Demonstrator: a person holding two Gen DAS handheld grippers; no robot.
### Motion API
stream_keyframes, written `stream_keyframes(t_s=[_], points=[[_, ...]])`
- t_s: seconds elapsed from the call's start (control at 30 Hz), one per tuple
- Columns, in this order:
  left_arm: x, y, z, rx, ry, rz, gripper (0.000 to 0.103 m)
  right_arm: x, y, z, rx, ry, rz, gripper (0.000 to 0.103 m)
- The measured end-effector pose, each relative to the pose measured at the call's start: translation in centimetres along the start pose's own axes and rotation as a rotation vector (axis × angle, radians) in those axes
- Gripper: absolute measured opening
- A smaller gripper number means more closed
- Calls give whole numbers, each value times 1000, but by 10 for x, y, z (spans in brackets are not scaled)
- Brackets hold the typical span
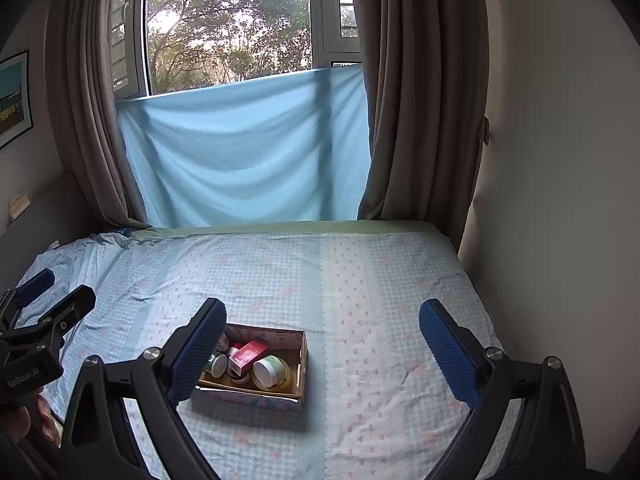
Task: Organize rigid objects
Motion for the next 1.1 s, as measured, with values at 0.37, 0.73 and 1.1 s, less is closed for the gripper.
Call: stream_keyframes(t_s=[0.37,0.73,1.1], points=[[0,-7,-3,25,11,21,103,-3,-2,-2,10,-2,5,96],[2,-5,-5,31,21,30,103,-3,0,-1,13,-1,7,96],[1,-3,-2,31,14,12,103,-3,2,1,14,3,3,96]])
Point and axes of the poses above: each gripper's, at about its wrist camera, not at the fingertips, and y roughly the way its jaws point, x to its right, z to its top, the point moved 2 cm from there along y, roughly the way its jaws point, and after that the axes turned 4 degrees about -x, right-handed, at the moved point
